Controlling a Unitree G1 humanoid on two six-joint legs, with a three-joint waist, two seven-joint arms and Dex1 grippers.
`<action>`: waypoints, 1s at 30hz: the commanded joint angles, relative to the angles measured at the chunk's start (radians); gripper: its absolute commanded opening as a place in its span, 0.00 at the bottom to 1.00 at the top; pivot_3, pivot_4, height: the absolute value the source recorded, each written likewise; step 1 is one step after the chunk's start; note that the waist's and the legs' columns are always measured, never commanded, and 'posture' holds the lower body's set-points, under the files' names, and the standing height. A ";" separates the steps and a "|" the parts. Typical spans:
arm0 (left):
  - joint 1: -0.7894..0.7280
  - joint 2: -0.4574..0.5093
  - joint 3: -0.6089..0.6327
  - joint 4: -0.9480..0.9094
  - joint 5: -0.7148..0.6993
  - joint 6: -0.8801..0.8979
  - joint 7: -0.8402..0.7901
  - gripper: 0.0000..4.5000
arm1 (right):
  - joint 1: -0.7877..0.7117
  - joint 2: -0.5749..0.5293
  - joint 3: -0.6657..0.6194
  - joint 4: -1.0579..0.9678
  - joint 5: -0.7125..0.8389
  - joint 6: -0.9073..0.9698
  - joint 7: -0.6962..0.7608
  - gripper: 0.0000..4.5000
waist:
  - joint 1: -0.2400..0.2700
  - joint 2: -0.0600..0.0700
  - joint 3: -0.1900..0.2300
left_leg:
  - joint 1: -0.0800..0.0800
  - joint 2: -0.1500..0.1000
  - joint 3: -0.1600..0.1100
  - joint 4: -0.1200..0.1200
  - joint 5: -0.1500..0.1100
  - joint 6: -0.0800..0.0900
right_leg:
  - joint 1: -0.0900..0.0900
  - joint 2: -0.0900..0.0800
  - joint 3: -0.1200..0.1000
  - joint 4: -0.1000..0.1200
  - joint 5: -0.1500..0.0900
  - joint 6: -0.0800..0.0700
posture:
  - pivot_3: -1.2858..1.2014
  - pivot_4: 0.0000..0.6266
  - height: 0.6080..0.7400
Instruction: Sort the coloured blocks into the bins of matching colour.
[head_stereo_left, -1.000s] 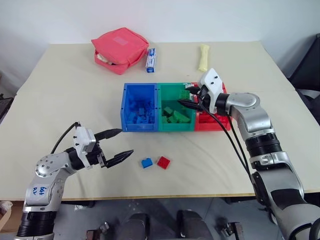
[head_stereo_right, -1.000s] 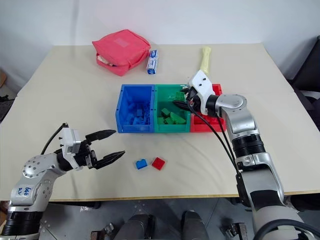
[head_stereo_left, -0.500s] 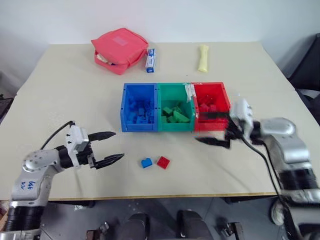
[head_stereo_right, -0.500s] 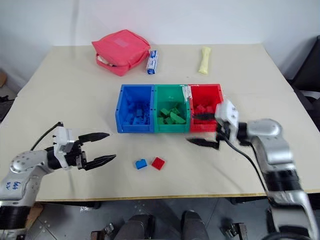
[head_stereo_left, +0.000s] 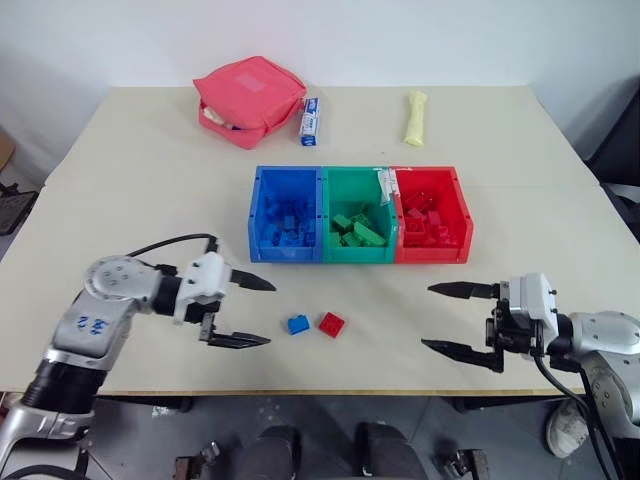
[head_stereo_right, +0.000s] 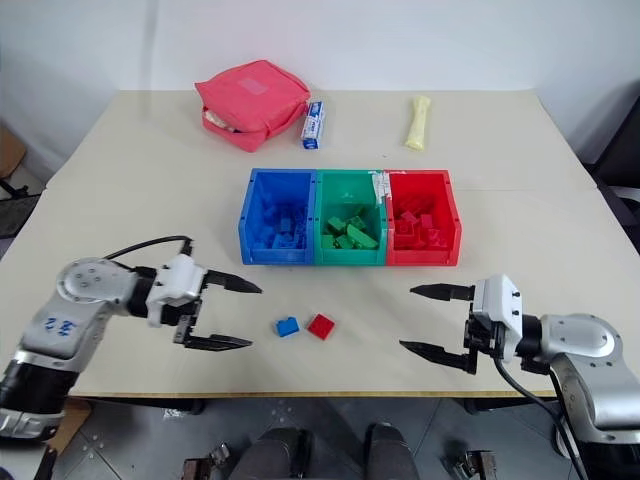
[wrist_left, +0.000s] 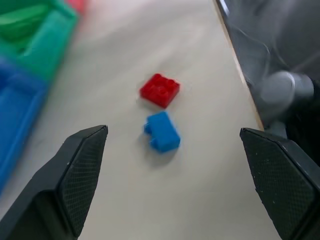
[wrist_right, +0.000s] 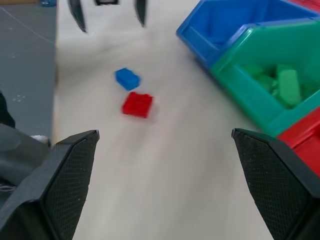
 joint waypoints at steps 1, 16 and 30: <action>-0.078 -0.071 -0.105 -0.017 0.092 0.012 0.044 1.00 | 0.071 -0.026 -0.063 -0.085 0.027 0.007 -0.022 0.99 | 0.003 0.000 0.000 | 0.000 0.000 0.000 0.000 0.000 0.000 | 0.000 0.000 0.000 0.000 0.000 0.000 | 0.52 0.24 1.00; -0.256 -0.247 -0.336 0.135 0.336 0.063 0.092 0.66 | 0.281 0.003 -0.133 -0.219 0.026 0.018 -0.172 1.00 | 0.005 -0.001 0.000 | 0.000 -0.001 0.001 0.002 0.001 0.001 | 0.001 0.001 0.001 0.002 0.001 0.001 | 0.52 0.24 1.00; -0.403 -0.517 -0.145 0.238 0.237 0.114 0.348 0.32 | 0.310 0.112 -0.290 -0.217 0.066 0.018 -0.370 1.00 | 0.024 -0.002 0.001 | -0.001 -0.001 0.000 0.004 0.001 0.002 | 0.001 0.001 0.001 0.002 0.001 0.002 | 0.52 0.24 1.00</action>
